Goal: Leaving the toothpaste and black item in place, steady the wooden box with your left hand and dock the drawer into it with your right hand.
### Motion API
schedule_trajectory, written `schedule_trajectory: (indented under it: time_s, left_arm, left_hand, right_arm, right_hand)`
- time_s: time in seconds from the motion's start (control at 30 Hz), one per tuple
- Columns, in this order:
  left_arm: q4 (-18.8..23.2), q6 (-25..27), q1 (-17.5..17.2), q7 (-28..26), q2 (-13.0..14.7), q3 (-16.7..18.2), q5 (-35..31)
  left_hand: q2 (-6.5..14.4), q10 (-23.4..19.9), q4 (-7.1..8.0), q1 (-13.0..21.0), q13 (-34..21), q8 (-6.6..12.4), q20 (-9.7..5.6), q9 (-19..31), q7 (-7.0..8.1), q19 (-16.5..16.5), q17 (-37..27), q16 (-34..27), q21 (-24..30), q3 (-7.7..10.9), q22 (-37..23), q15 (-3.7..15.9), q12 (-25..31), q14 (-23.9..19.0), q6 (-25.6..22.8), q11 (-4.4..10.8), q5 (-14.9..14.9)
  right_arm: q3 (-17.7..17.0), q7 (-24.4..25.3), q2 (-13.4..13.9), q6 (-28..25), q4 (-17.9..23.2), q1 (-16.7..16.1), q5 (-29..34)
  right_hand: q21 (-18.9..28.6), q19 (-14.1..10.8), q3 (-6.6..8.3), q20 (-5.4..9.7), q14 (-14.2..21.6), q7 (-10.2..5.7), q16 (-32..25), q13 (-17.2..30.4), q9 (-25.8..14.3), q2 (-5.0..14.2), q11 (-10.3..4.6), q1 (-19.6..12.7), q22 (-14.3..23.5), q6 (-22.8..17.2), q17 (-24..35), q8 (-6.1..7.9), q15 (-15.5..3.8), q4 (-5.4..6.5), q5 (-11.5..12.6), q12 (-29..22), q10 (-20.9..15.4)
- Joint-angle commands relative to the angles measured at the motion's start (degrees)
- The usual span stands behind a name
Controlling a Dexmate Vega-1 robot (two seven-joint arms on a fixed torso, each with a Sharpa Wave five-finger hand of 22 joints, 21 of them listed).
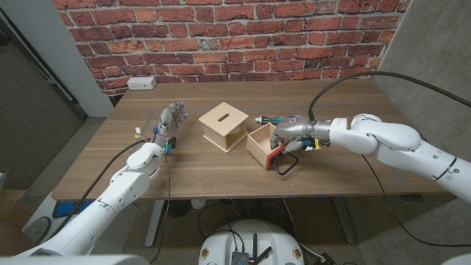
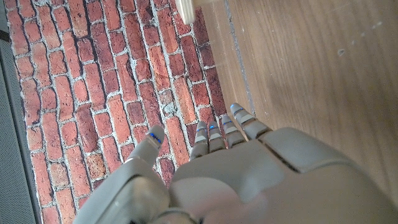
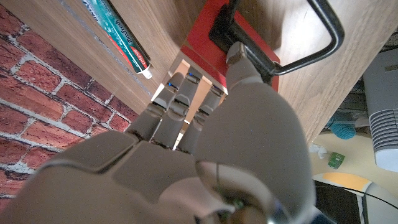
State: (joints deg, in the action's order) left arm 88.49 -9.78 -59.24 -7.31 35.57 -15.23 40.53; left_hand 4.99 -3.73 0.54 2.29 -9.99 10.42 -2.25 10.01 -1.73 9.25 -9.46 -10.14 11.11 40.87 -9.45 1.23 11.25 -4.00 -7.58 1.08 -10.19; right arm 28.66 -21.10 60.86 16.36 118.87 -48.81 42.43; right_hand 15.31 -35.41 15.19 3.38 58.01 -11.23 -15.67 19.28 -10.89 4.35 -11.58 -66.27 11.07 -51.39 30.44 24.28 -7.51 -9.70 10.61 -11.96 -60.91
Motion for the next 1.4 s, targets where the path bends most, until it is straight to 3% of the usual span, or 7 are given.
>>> schedule_trajectory:
  time_s: [0.03, 0.37, 0.5, 0.77, 0.93, 1.4]
  left_arm:
    - [3.44, 1.72, 0.74, -1.13, 3.68, -0.86, -4.51]
    - [8.60, 4.20, 0.11, -4.06, 8.04, -2.01, -12.03]
    - [11.91, 7.14, 0.09, -4.32, 11.47, -2.35, -15.68]
    - [16.25, 11.21, 0.52, -4.96, 15.10, -3.56, -22.28]
    - [16.26, 11.43, 1.90, -3.25, 15.66, -4.73, -24.51]
    - [21.74, 15.23, 3.15, -1.57, 22.23, -6.57, -37.21]
  left_hand:
    - [3.47, -0.43, -0.17, -0.45, -0.21, 0.14, -1.54, 0.05, 0.18, 0.48, -0.06, 0.15, -0.27, 0.57, -0.21, -0.07, -0.15, -0.37, -0.66, -0.22, -0.34]
    - [3.45, -0.62, -0.79, 0.00, -0.20, 0.17, -1.60, 0.04, 0.40, 0.55, 0.04, 0.28, -0.27, 0.77, -0.19, 0.31, -0.12, -0.06, -0.87, 0.10, -0.34]
    - [3.51, -0.76, -1.15, 0.28, -0.19, 0.24, -1.74, 0.03, 0.65, 0.68, 0.08, 0.27, -0.24, 0.90, -0.18, 0.49, -0.09, -0.11, -1.15, 0.21, -0.34]
    - [3.61, -0.94, -1.69, 0.67, -0.19, 0.30, -1.98, 0.03, 1.00, 0.87, 0.11, 0.23, -0.20, 1.06, -0.17, 0.89, -0.07, -0.20, -1.48, 0.46, -0.32]
    - [3.77, -1.20, -2.03, 0.95, -0.19, 0.36, -2.11, 0.02, 1.12, 1.03, 0.12, 0.17, -0.16, 1.20, -0.17, 1.01, -0.01, -0.38, -1.79, 0.47, -0.31]
    - [3.83, -1.51, -2.83, 1.46, -0.19, 0.48, -2.61, 0.04, 1.61, 1.37, 0.13, 0.14, -0.11, 1.40, -0.17, 1.59, 0.01, -0.64, -2.52, 0.97, -0.26]
  right_arm:
    - [0.15, -1.65, -0.14, 1.99, -0.71, 1.65, -1.00]
    - [0.15, -3.76, -0.15, 2.27, -0.30, 2.57, -1.58]
    - [0.28, -5.03, -0.42, 2.65, -0.44, 3.47, -2.37]
    - [0.72, -6.70, -0.99, 3.67, -1.04, 5.14, -3.16]
    - [1.07, -7.80, -1.40, 4.10, -1.26, 6.06, -3.59]
    - [2.10, -10.61, -2.28, 5.35, -1.30, 8.59, -3.11]
  right_hand:
    - [0.51, -0.75, 1.54, 8.40, 2.13, -0.04, 0.18, 0.66, -0.14, 4.93, -0.27, -0.62, 0.15, -1.00, 0.48, -0.10, -6.26, 0.96, 0.40, -0.22, -0.87]
    - [0.96, -1.06, 2.23, 8.46, 2.35, -0.13, 0.72, 0.75, -0.09, 5.07, -0.24, 0.52, 0.19, -1.33, 0.51, -0.67, -6.20, 1.13, 0.51, -0.18, -1.08]
    - [1.15, -1.11, 2.55, 8.49, 2.23, -0.14, 0.99, 0.69, -0.11, 5.01, -0.28, 0.91, 0.21, -1.38, 0.56, -0.98, -6.21, 1.08, 0.53, -0.01, -0.89]
    - [1.48, -1.21, 2.94, 8.48, 2.21, -0.12, 1.13, 0.73, -0.15, 4.91, -0.26, 1.33, 0.25, -1.68, 0.87, -1.38, -6.20, 0.96, 0.50, 0.03, -0.75]
    - [1.78, -1.45, 3.11, 8.50, 2.25, -0.15, 1.22, 0.80, -0.15, 4.87, -0.25, 1.76, 0.30, -1.83, 0.98, -1.58, -6.19, 0.99, 0.48, -0.05, -0.90]
    - [2.47, -1.78, 3.65, 8.55, 2.37, -0.11, 1.45, 0.77, -0.15, 4.93, -0.25, 2.59, 0.40, -2.31, 1.16, -1.98, -6.16, 1.00, 0.44, 0.04, -0.88]
